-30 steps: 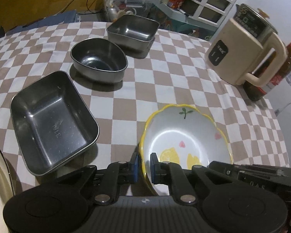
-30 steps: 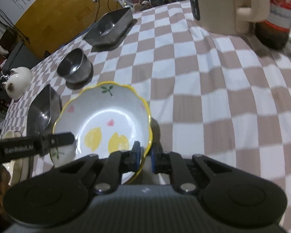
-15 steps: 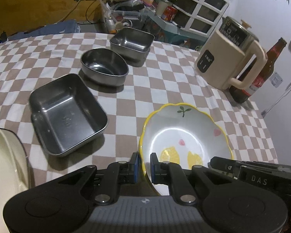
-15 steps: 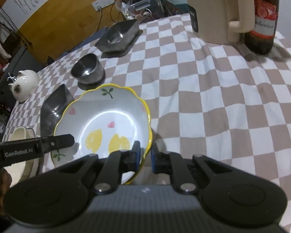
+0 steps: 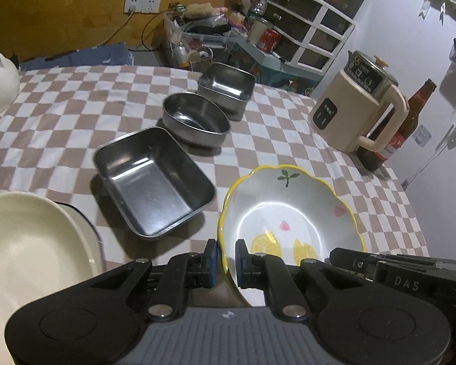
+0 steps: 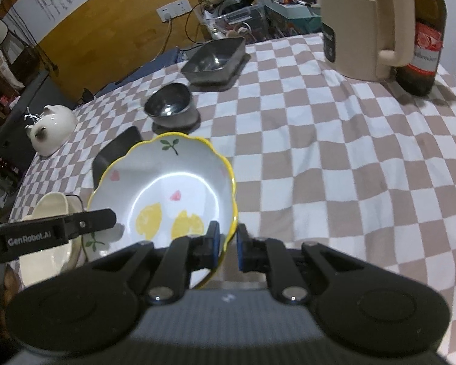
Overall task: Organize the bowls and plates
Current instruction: 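Lift the floral bowl with both grippers and carry it to the cream bowl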
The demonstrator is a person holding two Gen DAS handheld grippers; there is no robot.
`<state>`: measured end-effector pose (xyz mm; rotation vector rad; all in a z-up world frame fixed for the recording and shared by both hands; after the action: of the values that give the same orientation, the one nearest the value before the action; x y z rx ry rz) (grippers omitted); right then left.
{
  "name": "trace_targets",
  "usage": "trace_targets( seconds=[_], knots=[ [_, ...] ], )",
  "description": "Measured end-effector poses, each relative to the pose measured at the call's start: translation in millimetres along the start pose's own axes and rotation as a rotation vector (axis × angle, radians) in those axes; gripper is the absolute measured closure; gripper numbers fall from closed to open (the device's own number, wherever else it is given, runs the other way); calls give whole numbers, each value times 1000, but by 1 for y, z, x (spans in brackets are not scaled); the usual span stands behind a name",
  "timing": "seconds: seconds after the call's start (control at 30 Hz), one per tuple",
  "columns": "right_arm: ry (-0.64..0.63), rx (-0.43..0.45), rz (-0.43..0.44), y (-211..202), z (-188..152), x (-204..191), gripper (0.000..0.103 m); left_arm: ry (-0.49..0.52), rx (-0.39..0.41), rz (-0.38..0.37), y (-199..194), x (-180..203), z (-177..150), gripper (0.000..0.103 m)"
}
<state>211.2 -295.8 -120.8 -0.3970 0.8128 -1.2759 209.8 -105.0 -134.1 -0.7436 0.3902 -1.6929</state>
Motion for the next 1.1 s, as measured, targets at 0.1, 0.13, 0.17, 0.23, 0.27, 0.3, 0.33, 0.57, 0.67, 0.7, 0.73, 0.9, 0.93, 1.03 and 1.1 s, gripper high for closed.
trace_targets(
  seconds=[0.1, 0.13, 0.17, 0.23, 0.27, 0.3, 0.33, 0.57, 0.67, 0.7, 0.73, 0.9, 0.93, 1.03, 1.1],
  knots=[
    [-13, 9, -2, -2, -1, -17, 90, 3, 11, 1, -10, -14, 2, 90],
    [-15, 10, -1, -2, -2, -22, 90, 2, 12, 4, -14, -20, 1, 90],
    [-17, 9, 0, -3, -4, -27, 90, 4, 12, 11, -19, -26, 1, 90],
    [-23, 7, 2, -2, -7, -41, 90, 12, 14, 23, -27, -36, -1, 90],
    [-30, 9, 4, -2, -9, -47, 90, 10, 16, 27, -32, -43, -1, 90],
    [-41, 11, 5, -3, -11, -55, 90, 4, 18, 31, -36, -50, -1, 90],
    [-46, 12, 8, -4, -13, -61, 90, -4, 21, 34, -41, -58, -2, 90],
    [-71, 8, 48, 1, -23, -105, 90, -42, 54, 70, -70, -105, 0, 90],
    [-83, 7, 66, 4, -27, -124, 90, -61, 64, 86, -81, -126, -1, 90],
    [-86, 6, 72, 4, -28, -129, 90, -68, 66, 90, -85, -132, -1, 90],
    [-90, 5, 77, 8, -30, -139, 89, -74, 69, 95, -89, -139, -1, 90],
    [-103, 5, 103, 17, -35, -166, 89, -80, 87, 114, -103, -166, 0, 90],
    [-105, 5, 108, 18, -37, -172, 89, -83, 89, 115, -105, -171, 1, 90],
    [-105, 7, 117, 25, -40, -183, 89, -90, 88, 120, -109, -185, 1, 90],
    [-101, 6, 119, 28, -41, -189, 89, -94, 86, 121, -111, -193, 1, 90]
  ],
)
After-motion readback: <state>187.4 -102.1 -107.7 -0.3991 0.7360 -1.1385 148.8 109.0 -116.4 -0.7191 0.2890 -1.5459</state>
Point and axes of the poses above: each gripper's, at about its wrist camera, not at the fingertips, and y roughly the way its jaws point, x to its right, z to its top, the point moved 6 cm from there along y, roughly the way its jaws point, and after that the axes turned 15 degrees about x, right-handed, at the moved point
